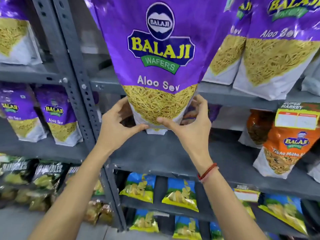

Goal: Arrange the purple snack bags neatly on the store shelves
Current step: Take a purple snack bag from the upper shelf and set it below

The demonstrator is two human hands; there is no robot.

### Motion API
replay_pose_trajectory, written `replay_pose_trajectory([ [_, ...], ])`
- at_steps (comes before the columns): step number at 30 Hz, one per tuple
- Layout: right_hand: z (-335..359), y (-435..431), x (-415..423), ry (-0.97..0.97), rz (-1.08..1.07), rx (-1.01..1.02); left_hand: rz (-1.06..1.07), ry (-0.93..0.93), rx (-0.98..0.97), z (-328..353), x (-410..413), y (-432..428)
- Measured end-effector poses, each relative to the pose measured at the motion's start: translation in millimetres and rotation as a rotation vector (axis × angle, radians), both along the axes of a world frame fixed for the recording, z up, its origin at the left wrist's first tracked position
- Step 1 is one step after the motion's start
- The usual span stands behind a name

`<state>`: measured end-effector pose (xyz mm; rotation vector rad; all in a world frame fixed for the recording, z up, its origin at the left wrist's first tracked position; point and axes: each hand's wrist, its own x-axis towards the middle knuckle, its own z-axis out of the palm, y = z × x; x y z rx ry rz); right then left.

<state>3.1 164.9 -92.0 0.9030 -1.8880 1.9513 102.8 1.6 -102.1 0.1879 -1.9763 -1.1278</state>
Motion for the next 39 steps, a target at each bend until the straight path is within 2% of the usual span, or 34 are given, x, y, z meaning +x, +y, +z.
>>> replay_pose_trajectory([
  [3, -35.5, -6.8, 3.3, -0.043, 0.049, 0.055, 0.037, -0.09, -0.006, -25.5, 9.8, -4.7],
  [14, -147.9, -49.9, -29.4, -0.098, 0.116, 0.502, 0.093, -0.433, 0.06, -138.7, -5.0, -37.9],
  [21, -174.1, -89.6, -69.6, -0.131, 0.143, 0.752, 0.158, -0.53, 0.084, -175.3, -44.6, -79.6],
  [28, -192.5, -117.2, -106.6, -0.293, 0.27, 0.897, 0.167, -0.685, 0.117, -209.9, -81.8, -110.4],
  [34, -196.1, -119.2, -112.4, -0.423, 0.339, 0.875, 0.169, -0.763, 0.144, -221.1, -83.5, -117.8],
  [39, -181.7, -106.8, -103.3, -0.362, 0.256, 0.778, 0.103, -0.951, 0.153, -190.8, -76.3, -106.7],
])
